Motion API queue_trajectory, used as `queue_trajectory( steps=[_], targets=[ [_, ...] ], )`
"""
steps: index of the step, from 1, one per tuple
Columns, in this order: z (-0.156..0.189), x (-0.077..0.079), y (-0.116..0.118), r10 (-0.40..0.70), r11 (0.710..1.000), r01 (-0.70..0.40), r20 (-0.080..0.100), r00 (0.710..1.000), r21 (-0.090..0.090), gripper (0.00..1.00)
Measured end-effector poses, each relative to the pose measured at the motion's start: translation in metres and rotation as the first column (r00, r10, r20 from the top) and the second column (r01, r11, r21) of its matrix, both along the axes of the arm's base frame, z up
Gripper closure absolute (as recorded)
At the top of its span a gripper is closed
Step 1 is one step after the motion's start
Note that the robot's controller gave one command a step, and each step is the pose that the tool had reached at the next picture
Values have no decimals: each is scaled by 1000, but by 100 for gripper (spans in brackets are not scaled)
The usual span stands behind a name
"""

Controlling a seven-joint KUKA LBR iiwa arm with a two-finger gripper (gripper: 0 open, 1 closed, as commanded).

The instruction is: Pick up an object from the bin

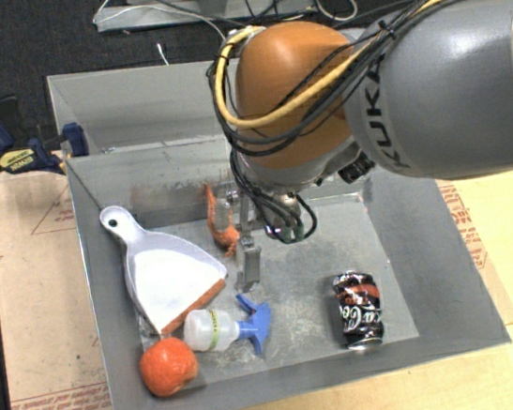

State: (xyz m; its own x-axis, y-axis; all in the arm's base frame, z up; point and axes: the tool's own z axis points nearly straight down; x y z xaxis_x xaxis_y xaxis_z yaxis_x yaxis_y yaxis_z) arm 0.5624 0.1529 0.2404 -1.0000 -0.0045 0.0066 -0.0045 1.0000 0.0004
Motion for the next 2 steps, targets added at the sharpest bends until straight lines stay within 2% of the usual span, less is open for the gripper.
queue_trajectory(
  steps=[1, 2],
  targets=[
    [4, 2, -1, -5, 1000, 5, 9, 1000, 1, 0],
    [-148, -69, -2, -31, 1000, 31, 9, 999, 3, 0]
  ],
)
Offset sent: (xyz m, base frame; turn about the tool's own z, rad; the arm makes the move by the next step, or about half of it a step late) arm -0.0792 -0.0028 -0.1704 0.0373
